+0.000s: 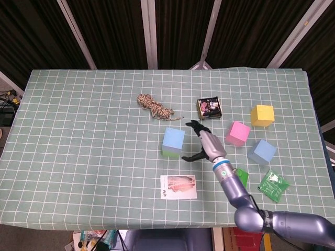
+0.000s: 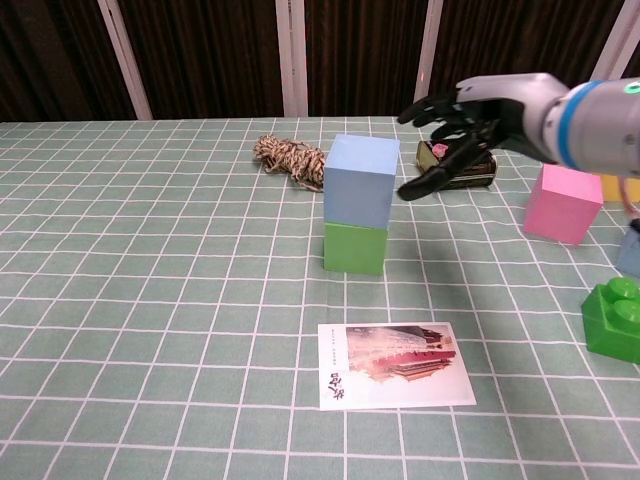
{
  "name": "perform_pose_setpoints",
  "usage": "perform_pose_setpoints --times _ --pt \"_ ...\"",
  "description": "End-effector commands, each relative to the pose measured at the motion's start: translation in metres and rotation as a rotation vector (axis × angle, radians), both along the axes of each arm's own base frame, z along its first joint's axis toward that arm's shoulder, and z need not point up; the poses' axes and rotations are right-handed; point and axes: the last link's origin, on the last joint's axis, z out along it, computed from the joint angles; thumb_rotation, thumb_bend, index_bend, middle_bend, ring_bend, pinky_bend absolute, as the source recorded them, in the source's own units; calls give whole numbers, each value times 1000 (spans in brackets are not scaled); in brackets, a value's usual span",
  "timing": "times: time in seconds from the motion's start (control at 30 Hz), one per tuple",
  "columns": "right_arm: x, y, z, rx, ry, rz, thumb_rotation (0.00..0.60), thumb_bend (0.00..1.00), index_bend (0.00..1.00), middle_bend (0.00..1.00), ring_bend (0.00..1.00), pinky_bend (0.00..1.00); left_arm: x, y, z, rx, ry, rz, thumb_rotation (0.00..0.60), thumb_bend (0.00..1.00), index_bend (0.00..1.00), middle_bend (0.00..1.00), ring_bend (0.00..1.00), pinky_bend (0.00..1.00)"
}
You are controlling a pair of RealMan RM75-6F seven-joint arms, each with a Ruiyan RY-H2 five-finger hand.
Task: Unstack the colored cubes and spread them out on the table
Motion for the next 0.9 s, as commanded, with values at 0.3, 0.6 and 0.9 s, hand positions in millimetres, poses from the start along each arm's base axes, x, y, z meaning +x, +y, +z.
perform_pose_setpoints --times 0.3,0.6,0.9 --pt "37 -1 -28 -12 -4 -17 600 127 130 31 2 0 -2 0 4 12 -11 4 600 170 245 113 0 0" --pt "42 -7 -35 -98 -8 -51 600 127 135 131 268 119 -3 1 6 15 -13 9 600 169 245 113 0 0" --pt "40 -9 -38 -143 -22 -41 600 127 193 237 393 334 -2 1 3 6 -6 7 600 170 245 113 0 0"
